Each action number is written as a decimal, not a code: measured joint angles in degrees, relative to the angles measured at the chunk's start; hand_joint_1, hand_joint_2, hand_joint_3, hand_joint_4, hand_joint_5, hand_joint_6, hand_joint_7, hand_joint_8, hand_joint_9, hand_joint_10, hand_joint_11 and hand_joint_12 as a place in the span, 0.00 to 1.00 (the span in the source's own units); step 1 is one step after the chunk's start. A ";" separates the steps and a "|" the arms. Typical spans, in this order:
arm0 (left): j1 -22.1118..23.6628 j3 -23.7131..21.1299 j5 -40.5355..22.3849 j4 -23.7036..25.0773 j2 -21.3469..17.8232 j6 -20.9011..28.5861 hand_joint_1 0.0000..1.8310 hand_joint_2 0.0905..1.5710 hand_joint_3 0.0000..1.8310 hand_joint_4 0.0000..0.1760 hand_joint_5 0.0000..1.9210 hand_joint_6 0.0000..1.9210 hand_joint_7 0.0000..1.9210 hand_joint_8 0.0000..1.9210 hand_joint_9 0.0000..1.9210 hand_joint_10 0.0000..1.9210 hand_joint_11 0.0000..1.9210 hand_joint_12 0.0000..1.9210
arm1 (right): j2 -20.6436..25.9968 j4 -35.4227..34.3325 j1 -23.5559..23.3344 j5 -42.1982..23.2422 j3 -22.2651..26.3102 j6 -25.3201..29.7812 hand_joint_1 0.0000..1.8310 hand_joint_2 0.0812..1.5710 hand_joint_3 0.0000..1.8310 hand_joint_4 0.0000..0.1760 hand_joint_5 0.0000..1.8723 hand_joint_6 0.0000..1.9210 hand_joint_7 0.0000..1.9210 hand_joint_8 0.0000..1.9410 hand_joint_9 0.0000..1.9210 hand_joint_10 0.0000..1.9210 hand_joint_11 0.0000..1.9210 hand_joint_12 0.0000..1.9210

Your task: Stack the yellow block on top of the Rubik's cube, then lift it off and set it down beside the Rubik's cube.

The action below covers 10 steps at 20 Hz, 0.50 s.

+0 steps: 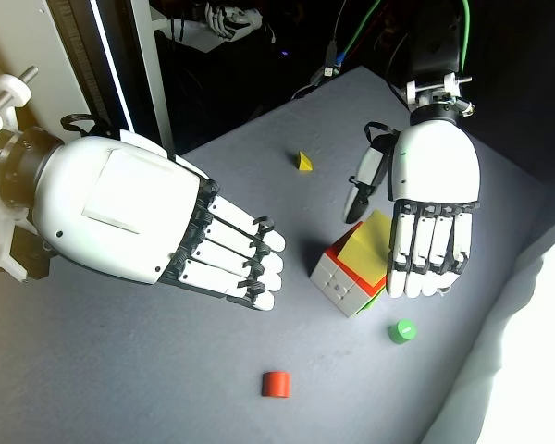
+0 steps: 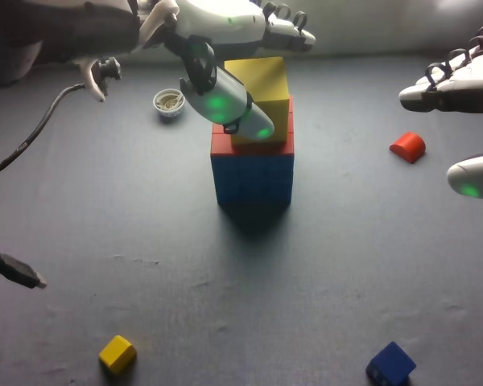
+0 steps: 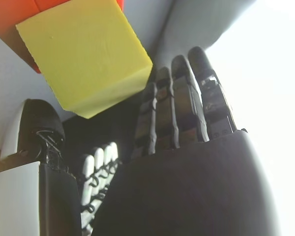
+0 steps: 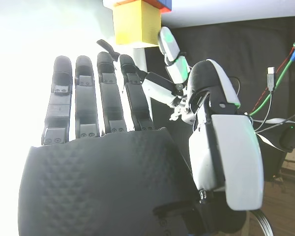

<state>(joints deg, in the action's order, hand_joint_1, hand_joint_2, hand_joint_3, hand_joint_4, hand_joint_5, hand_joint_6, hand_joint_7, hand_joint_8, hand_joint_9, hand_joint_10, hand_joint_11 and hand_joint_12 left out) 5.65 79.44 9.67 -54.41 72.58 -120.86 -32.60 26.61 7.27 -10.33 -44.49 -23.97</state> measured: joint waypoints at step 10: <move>0.02 -1.05 -0.44 -1.29 -2.75 -0.02 0.16 0.67 0.00 0.00 0.00 0.00 0.04 0.00 0.06 0.00 0.00 0.23 | -3.91 -6.75 1.62 -7.85 -3.65 -1.84 0.10 0.80 0.00 0.00 0.11 0.01 0.11 0.00 0.08 0.01 0.00 0.19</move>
<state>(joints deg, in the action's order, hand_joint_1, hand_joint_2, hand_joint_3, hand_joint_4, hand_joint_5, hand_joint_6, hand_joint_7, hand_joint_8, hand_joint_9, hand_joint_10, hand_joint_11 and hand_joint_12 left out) 5.67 78.39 9.23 -55.70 69.82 -120.88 -36.51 19.86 8.88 -18.17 -48.14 -25.80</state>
